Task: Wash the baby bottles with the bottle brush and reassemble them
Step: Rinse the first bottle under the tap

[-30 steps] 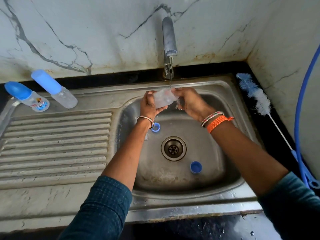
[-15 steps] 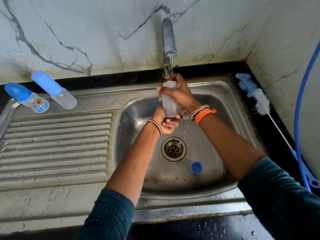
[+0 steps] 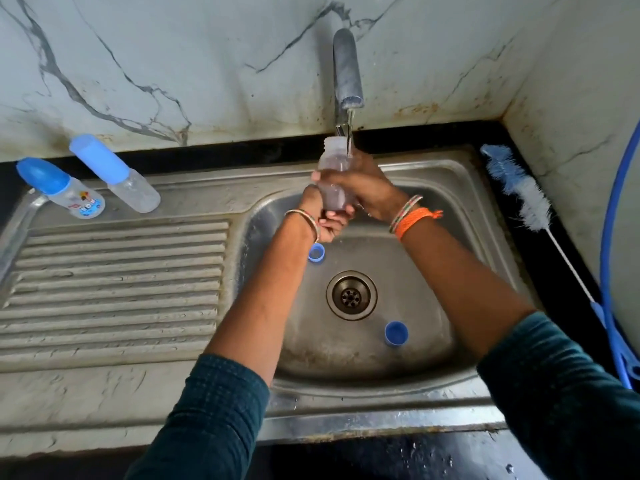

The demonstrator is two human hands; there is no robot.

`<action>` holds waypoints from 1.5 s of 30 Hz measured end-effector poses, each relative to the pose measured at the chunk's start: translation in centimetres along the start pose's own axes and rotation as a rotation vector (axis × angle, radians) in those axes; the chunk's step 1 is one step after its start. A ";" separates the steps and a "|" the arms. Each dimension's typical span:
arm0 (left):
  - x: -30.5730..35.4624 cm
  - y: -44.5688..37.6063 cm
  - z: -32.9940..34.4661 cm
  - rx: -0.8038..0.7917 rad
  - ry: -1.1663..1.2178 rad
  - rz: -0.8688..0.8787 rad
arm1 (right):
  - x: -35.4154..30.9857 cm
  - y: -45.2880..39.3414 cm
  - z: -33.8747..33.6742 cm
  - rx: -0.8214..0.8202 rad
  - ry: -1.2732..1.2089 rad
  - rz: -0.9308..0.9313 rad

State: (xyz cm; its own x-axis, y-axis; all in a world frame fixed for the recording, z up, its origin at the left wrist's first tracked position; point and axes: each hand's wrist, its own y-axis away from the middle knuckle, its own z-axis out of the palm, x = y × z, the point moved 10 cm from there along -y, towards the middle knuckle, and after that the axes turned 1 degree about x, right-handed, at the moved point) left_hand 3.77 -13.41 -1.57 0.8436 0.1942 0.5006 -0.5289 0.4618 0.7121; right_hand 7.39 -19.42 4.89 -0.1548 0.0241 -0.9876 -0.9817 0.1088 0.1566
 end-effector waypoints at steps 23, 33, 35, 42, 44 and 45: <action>-0.5 1.2 -0.2 0.154 0.157 0.175 | -2.3 3.9 0.6 0.117 0.614 -0.486; -1.1 0.2 -1.3 0.136 0.388 0.220 | -0.8 3.3 -0.8 0.141 0.189 -0.232; -1.6 -0.5 -1.7 0.144 0.281 0.180 | -0.5 3.2 -1.2 0.115 0.156 -0.241; -1.2 -0.3 -2.3 0.155 -0.235 0.037 | -0.5 3.4 -1.3 0.077 0.344 -0.297; -0.7 -0.3 -1.6 0.094 -0.082 0.050 | -1.0 3.8 -1.0 0.079 0.454 -0.359; -0.4 -0.3 -1.5 0.082 -0.028 0.068 | -1.1 4.0 -0.7 0.074 0.504 -0.385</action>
State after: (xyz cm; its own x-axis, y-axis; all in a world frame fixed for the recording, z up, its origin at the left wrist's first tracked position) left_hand 3.75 -12.34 -2.69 0.8032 0.1983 0.5618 -0.5917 0.3755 0.7134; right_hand 3.54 -19.70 6.61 0.1564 -0.4986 -0.8526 -0.9700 0.0850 -0.2277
